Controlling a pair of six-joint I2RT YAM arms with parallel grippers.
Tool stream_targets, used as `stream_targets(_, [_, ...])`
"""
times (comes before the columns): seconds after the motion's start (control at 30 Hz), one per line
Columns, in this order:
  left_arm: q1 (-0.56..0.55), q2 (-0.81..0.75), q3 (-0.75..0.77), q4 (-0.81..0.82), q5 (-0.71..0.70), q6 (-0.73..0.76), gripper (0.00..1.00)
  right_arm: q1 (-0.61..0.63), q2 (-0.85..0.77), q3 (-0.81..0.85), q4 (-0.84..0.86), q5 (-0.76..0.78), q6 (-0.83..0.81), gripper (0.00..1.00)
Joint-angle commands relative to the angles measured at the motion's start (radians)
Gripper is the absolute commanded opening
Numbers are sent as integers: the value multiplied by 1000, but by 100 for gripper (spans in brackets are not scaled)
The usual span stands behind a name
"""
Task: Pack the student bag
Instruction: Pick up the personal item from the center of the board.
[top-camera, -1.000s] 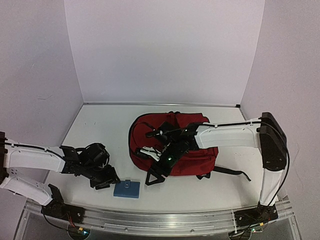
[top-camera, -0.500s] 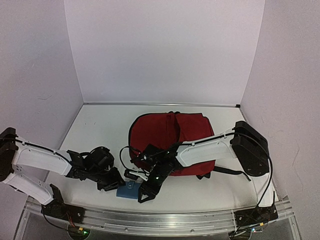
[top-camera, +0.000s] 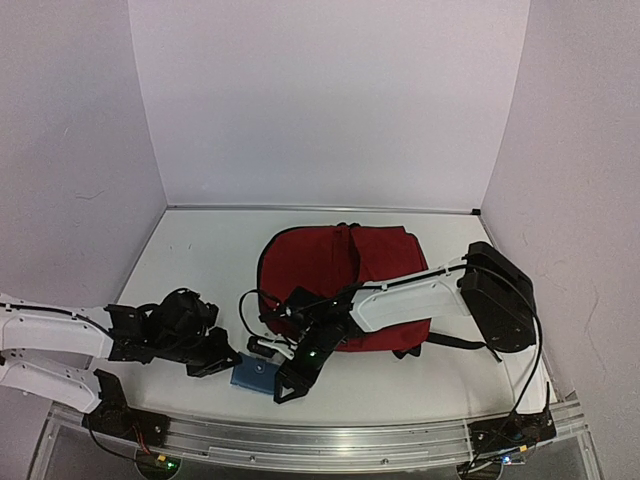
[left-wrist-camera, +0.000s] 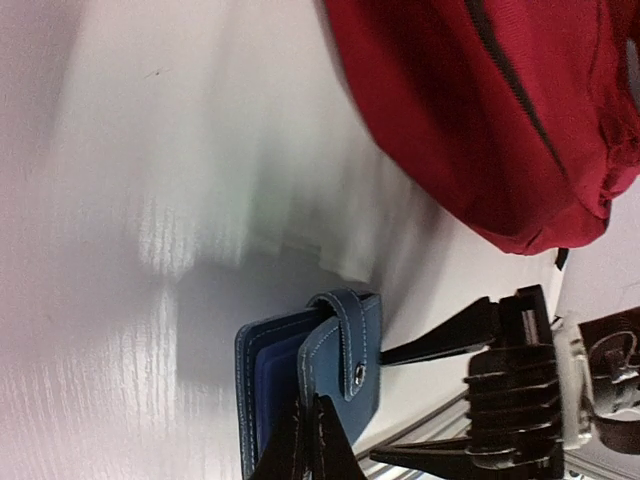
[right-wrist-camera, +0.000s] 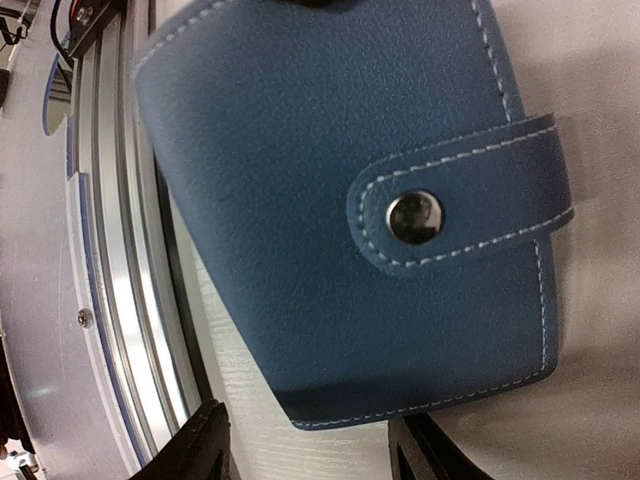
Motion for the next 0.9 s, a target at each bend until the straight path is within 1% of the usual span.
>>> stream_targets(0.0, [-11, -105, 2, -42, -29, -3, 0, -23, -41, 19, -2, 57, 7, 59])
stream_targets(0.1, [-12, -156, 26, -85, -52, 29, 0, -57, -121, 25, -30, 35, -10, 70])
stream_targets(0.2, [-11, -186, 72, -118, -63, 72, 0, -113, -196, 48, -79, -39, -26, 81])
stream_targets(0.3, [-11, -205, 123, -119, -64, 121, 0, -159, -276, 84, -132, -52, -39, 87])
stream_targets(0.43, [-12, -199, 237, -112, -33, 236, 0, -241, -361, 105, -155, -46, -49, 97])
stream_targets(0.63, [-10, -195, 409, -94, -15, 386, 0, -332, -434, 94, -167, -129, -12, 98])
stream_targets(0.73, [-10, -176, 507, -71, -28, 448, 0, -349, -470, 93, -161, -165, 3, 98])
stream_targets(0.83, [-10, -138, 574, 1, -27, 491, 0, -349, -477, 122, -159, -218, 7, 98])
stream_targets(0.87, [-10, -120, 588, 24, -33, 502, 0, -349, -475, 135, -159, -235, 32, 98])
